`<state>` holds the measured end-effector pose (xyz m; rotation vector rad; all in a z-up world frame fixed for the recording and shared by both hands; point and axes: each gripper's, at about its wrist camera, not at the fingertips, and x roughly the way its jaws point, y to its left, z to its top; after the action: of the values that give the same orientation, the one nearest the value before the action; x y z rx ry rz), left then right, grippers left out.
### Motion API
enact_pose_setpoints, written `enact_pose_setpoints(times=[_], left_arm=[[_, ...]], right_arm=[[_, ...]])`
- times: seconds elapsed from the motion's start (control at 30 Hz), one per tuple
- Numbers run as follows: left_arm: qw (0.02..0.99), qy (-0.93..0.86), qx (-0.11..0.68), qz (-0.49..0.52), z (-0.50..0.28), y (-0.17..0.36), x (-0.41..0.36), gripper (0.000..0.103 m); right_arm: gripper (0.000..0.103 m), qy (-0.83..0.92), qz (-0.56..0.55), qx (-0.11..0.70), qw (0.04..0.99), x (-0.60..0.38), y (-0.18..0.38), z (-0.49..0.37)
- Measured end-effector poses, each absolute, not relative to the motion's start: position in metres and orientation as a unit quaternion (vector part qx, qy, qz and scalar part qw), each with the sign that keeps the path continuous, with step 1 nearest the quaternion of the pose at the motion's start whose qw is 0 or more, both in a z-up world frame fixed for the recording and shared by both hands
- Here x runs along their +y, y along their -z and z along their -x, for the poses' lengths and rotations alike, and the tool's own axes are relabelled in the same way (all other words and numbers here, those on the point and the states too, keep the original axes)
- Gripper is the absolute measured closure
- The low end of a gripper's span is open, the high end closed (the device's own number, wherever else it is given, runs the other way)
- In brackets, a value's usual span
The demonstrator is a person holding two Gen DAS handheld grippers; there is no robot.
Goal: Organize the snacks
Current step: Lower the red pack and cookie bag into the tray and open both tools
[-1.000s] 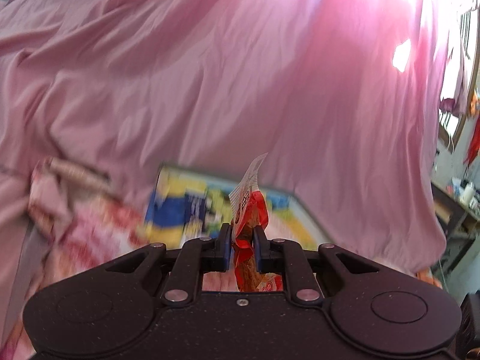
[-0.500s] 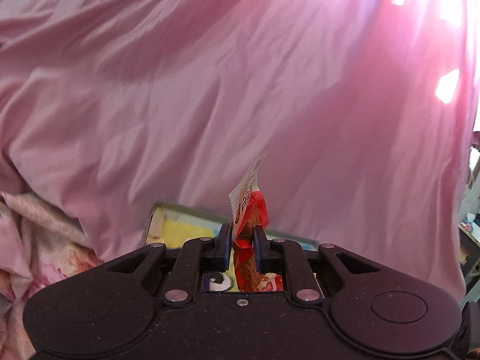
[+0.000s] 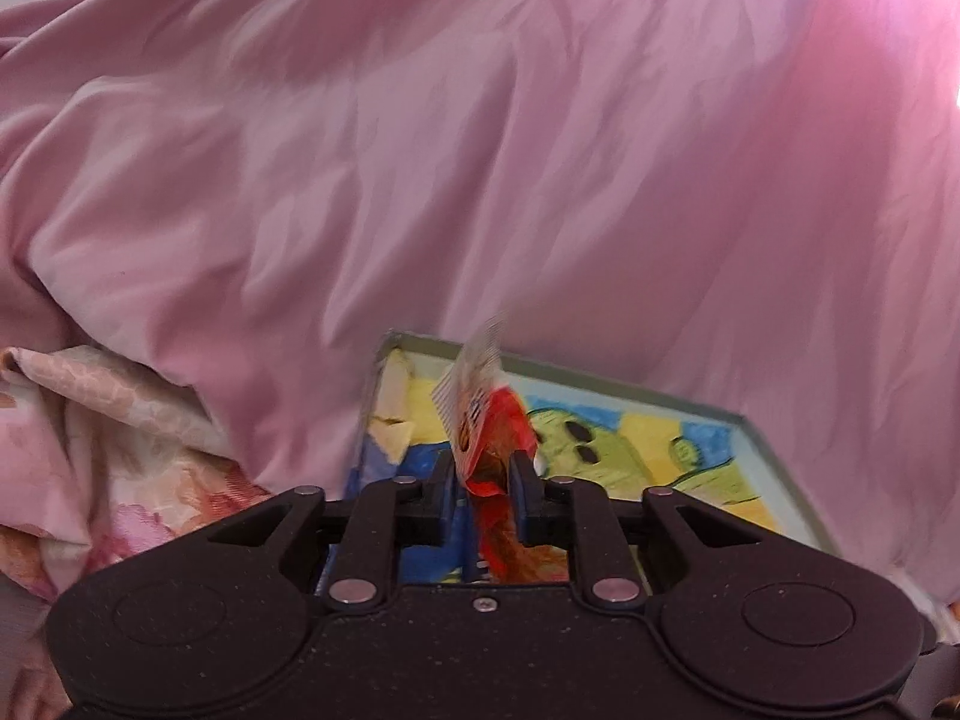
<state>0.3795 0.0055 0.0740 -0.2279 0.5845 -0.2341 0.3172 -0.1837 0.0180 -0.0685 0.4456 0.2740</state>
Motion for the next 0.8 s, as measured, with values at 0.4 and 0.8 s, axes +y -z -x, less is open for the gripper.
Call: enact_pose_setpoints(times=[0.4, 0.8], left_arm=[[0.973, 0.048, 0.225, 0.019, -0.357, -0.094, -0.002, 0.001], [0.982, 0.055, 0.169, 0.056, -0.289, -0.129, 0.011, 0.001]], right_arm=[[0.017, -0.123, 0.011, 0.214, 0.969, -0.188, -0.030, -0.310], [0.000, -0.106, -0.016, 0.139, 0.985, -0.204, -0.074, -0.251]])
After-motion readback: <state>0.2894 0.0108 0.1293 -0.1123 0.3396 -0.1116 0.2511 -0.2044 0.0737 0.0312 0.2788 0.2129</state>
